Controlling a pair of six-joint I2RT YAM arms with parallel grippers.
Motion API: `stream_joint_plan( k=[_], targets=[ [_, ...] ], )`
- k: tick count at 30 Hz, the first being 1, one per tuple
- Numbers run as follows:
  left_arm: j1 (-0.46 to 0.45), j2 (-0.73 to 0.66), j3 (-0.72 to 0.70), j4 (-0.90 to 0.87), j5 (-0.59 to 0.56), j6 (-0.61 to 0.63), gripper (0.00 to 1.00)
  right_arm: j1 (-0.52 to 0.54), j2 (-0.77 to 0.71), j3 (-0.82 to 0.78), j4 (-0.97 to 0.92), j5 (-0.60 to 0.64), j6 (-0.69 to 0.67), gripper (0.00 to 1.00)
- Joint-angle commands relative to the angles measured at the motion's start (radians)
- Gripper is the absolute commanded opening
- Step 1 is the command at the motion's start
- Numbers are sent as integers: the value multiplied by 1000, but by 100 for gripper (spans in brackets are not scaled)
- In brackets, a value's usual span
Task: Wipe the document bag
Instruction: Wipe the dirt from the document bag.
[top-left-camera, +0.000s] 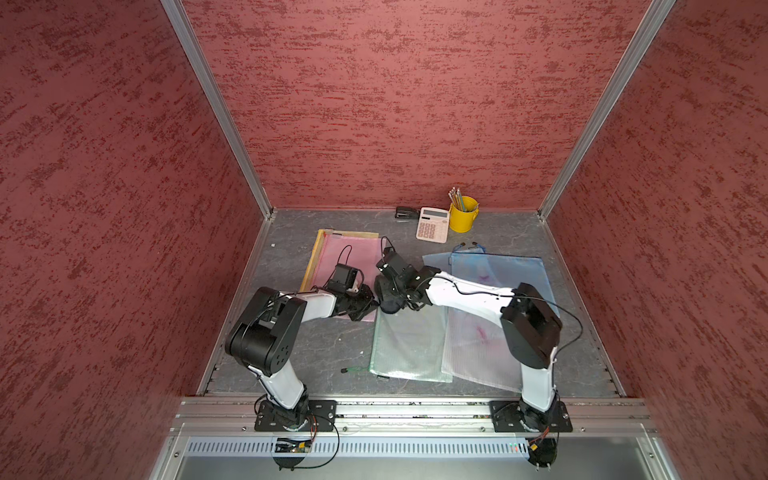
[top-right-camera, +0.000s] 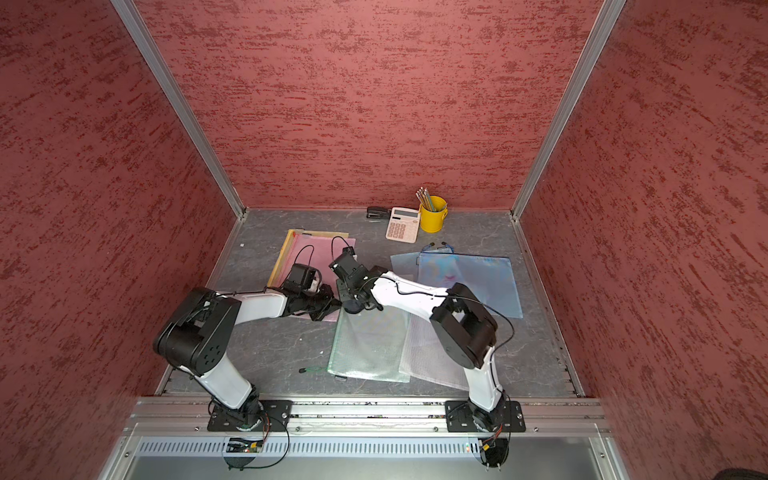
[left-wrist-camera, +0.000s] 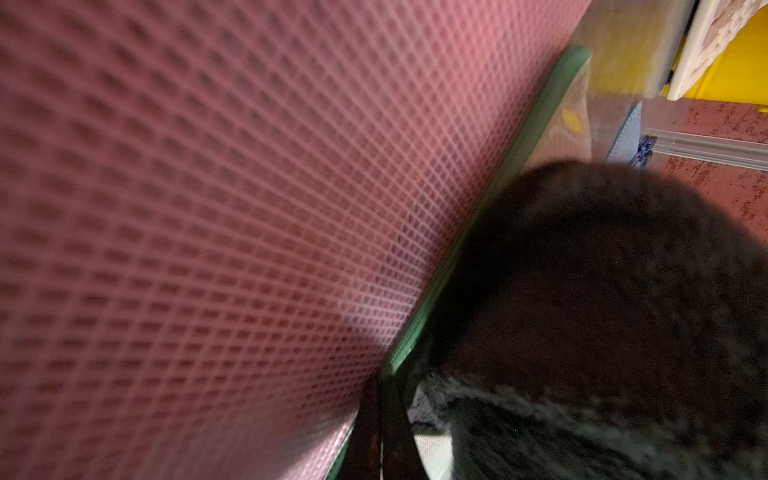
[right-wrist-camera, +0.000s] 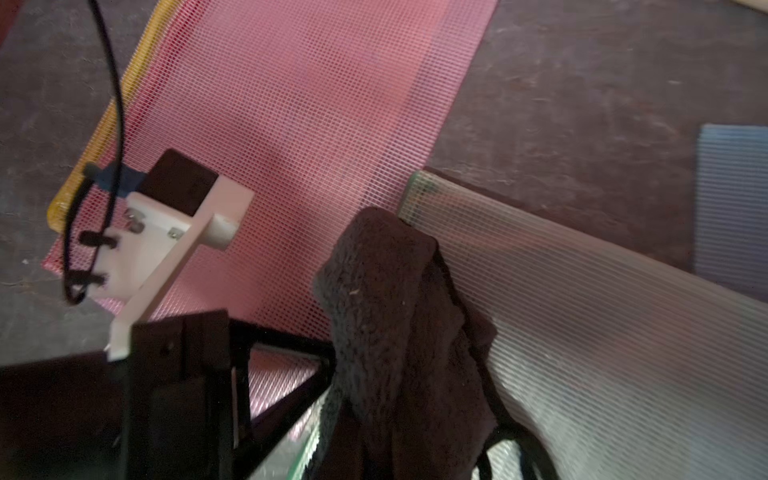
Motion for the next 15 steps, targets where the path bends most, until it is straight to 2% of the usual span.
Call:
stream_joint_plan(
  k=[1, 5, 8, 12, 15],
  targets=[
    [-19, 22, 1, -39, -27, 6, 0, -14, 56, -23, -21, 42, -30, 0],
    [-20, -6, -11, -44, -38, -4, 0, -96, -27, -227, -6, 95, 26, 0],
    [-12, -36, -28, -48, -37, -9, 0, -216, -84, -365, 5, 148, 29, 0],
    [-3, -100, -55, -77, -43, -4, 0, -322, -113, -375, -8, 201, 3, 0],
    [4, -141, -68, -106, -57, 11, 0, -318, -167, -312, -27, 184, -26, 0]
  ],
)
